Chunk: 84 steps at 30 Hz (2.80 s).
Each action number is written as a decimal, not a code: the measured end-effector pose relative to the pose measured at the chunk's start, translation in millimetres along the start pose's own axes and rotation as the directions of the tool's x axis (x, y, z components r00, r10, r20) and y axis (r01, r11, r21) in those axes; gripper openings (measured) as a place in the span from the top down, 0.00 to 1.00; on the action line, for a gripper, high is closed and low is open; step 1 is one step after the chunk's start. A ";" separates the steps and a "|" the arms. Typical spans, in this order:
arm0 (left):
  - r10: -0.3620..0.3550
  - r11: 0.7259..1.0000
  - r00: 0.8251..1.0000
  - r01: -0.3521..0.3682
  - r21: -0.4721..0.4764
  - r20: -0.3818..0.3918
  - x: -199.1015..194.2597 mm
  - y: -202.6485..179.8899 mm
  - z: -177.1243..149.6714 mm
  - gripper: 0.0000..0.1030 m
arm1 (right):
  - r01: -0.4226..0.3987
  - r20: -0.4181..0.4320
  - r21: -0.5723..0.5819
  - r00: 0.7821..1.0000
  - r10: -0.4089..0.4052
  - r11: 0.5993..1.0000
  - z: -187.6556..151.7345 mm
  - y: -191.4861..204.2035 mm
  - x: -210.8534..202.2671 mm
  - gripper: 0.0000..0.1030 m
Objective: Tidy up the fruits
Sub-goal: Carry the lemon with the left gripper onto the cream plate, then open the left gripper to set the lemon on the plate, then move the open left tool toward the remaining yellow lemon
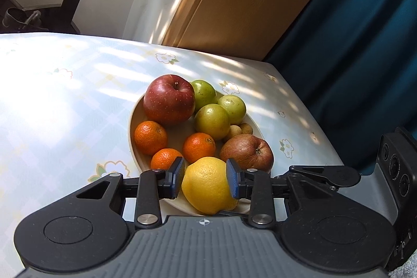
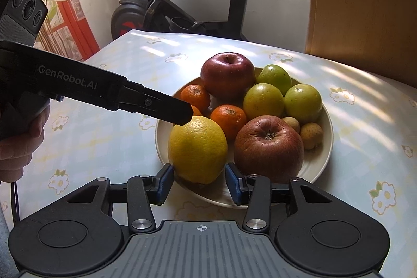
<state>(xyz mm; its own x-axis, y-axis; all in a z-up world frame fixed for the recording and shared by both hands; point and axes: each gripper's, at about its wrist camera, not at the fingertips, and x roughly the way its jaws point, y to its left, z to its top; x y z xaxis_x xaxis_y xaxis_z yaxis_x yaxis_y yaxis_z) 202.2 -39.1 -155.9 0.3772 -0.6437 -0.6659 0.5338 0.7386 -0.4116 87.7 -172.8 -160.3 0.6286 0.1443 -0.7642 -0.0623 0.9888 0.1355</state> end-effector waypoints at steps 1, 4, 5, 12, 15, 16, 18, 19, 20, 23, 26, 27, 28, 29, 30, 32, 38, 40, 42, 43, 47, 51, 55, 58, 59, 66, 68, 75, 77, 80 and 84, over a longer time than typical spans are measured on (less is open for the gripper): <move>0.009 1.000 1.000 -0.009 0.002 0.008 -3.0 -0.7 -0.1 0.65 | 0.004 0.007 0.004 1.000 -0.004 1.000 -1.8 -0.8 -3.8 0.61; 0.048 0.998 0.998 -0.049 0.027 0.036 -13.8 -6.2 -2.4 0.65 | 0.015 0.024 0.021 1.000 -0.015 1.000 -6.4 -3.1 -13.0 0.60; 0.066 0.997 0.997 -0.067 0.035 0.044 -16.7 -8.4 -3.6 0.65 | 0.022 0.030 0.026 0.999 -0.023 0.999 -8.5 -4.4 -16.6 0.60; 0.217 0.972 0.972 -0.223 0.068 0.094 -37.9 -23.3 -18.3 0.65 | 0.055 0.078 0.055 0.995 -0.060 0.997 -21.9 -7.1 -40.8 0.60; 0.263 0.961 0.959 -0.271 0.062 0.104 -44.5 -28.7 -25.7 0.65 | 0.062 0.102 0.068 0.992 -0.069 0.996 -27.9 -6.2 -50.4 0.60; 0.282 0.955 0.953 -0.290 0.057 0.108 -47.6 -31.1 -29.1 0.65 | 0.064 0.108 0.071 0.992 -0.072 0.995 -29.9 -5.4 -53.2 0.60; 0.299 0.951 0.947 -0.305 0.041 0.115 -53.0 -34.0 -35.8 0.65 | 0.081 0.125 0.072 0.988 -0.089 0.994 -35.6 -2.3 -60.3 0.60; 0.303 0.951 0.946 -0.308 0.029 0.117 -55.9 -34.9 -39.0 0.65 | 0.085 0.132 0.075 0.987 -0.094 0.994 -38.4 -0.8 -63.1 0.60; 0.305 0.951 0.945 -0.309 0.016 0.119 -59.3 -35.5 -42.7 0.64 | 0.085 0.137 0.080 0.986 -0.096 0.993 -40.7 0.0 -65.1 0.60; 0.309 0.951 0.943 -0.309 -0.023 0.123 -65.4 -37.2 -52.5 0.64 | 0.088 0.149 0.096 0.984 -0.101 0.992 -51.4 2.9 -73.6 0.60; 0.317 0.948 0.941 -0.315 -0.041 0.118 -69.6 -40.4 -60.3 0.65 | 0.086 0.154 0.107 0.983 -0.101 0.991 -59.0 3.9 -78.9 0.60; 0.321 0.947 0.939 -0.319 -0.039 0.121 -71.7 -42.4 -63.1 0.64 | 0.083 0.156 0.110 0.983 -0.100 0.990 -60.9 3.6 -80.7 0.60; 0.325 0.946 0.937 -0.323 -0.036 0.124 -72.9 -44.5 -64.8 0.64 | 0.082 0.158 0.112 0.983 -0.099 0.990 -62.9 3.8 -82.1 0.60; 0.331 0.944 0.935 -0.329 -0.032 0.129 -73.1 -46.5 -65.6 0.64 | 0.080 0.159 0.112 0.982 -0.098 0.990 -64.4 3.8 -83.3 0.60; 0.336 0.942 0.932 -0.336 -0.028 0.135 -74.1 -48.8 -67.1 0.64 | 0.081 0.161 0.111 0.982 -0.098 0.990 -65.7 4.1 -83.9 0.60; 0.343 0.939 0.928 -0.344 -0.022 0.145 -75.5 -53.0 -70.8 0.64 | 0.085 0.164 0.107 0.981 -0.102 0.991 -67.5 5.4 -85.2 0.60; 0.350 0.936 0.926 -0.351 -0.018 0.143 -77.7 -59.0 -80.7 0.63 | 0.084 0.166 0.098 0.981 -0.100 0.992 -72.1 8.9 -87.8 0.60; 0.355 0.934 0.925 -0.356 -0.016 0.137 -77.5 -59.6 -83.4 0.63 | 0.090 0.165 0.089 0.981 -0.104 0.992 -72.5 10.3 -88.1 0.59; 0.357 0.933 0.925 -0.358 -0.019 0.131 -77.3 -60.4 -86.1 0.63 | 0.088 0.165 0.088 0.981 -0.101 0.992 -73.2 11.0 -88.8 0.59; 0.357 0.934 0.925 -0.357 -0.020 0.130 -77.4 -60.9 -87.2 0.63 | 0.086 0.166 0.087 0.981 -0.100 0.992 -73.6 11.0 -89.4 0.59; 0.360 0.932 0.924 -0.361 -0.015 0.130 -76.5 -63.1 -90.4 0.63 | 0.086 0.161 0.085 0.982 -0.099 0.993 -75.8 10.8 -89.4 0.58; 0.365 0.930 0.923 -0.367 -0.006 0.124 -74.1 -64.4 -92.1 0.63 | 0.087 0.160 0.084 0.982 -0.100 0.993 -77.9 10.7 -91.3 0.56; 0.372 0.927 0.920 -0.375 0.000 0.123 -73.7 -64.9 -94.0 0.63 | 0.088 0.158 0.084 0.982 -0.101 0.993 -78.3 10.7 -92.1 0.54; 0.371 0.927 0.920 -0.374 0.001 0.124 -75.3 -64.2 -94.8 0.63 | 0.098 0.155 0.081 0.982 -0.109 0.992 -80.0 11.0 -93.2 0.49; 0.371 0.927 0.920 -0.374 0.000 0.124 -75.4 -64.1 -94.8 0.63 | 0.100 0.154 0.079 0.982 -0.111 0.992 -80.4 11.3 -93.6 0.48; 0.339 0.940 0.934 -0.340 -0.006 0.116 -72.9 -64.5 -97.9 0.63 | 0.105 0.144 0.066 0.983 -0.114 0.992 -88.9 14.3 -97.2 0.41; 0.333 0.942 0.936 -0.336 -0.001 0.114 -72.1 -65.2 -98.5 0.63 | 0.107 0.135 0.061 0.984 -0.115 0.992 -90.9 14.7 -96.1 0.41; 0.325 0.944 0.939 -0.329 0.019 0.110 -71.1 -68.6 -100.1 0.63 | 0.125 0.126 0.036 0.984 -0.128 0.992 -93.3 14.6 -99.3 0.41; 0.323 0.944 0.940 -0.328 0.023 0.109 -71.1 -69.1 -100.4 0.63 | 0.138 0.126 0.031 0.982 -0.141 0.990 -95.6 15.1 -101.0 0.40; 0.322 0.945 0.941 -0.326 0.029 0.108 -71.0 -69.6 -100.3 0.63 | 0.130 0.121 0.039 0.984 -0.134 0.991 -98.6 13.3 -102.0 0.40; 0.319 0.945 0.942 -0.324 0.034 0.106 -71.0 -70.7 -101.5 0.63 | 0.137 0.101 0.033 0.985 -0.139 0.990 -102.6 12.1 -100.8 0.36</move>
<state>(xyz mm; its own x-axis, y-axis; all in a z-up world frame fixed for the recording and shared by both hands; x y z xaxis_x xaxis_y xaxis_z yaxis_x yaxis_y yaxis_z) 60.9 -25.3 -142.7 0.6057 -0.3915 -0.6927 0.4079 0.9003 -0.1521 -56.0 -171.5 -146.4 0.7062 0.0005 -0.7080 0.0497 0.9975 0.0503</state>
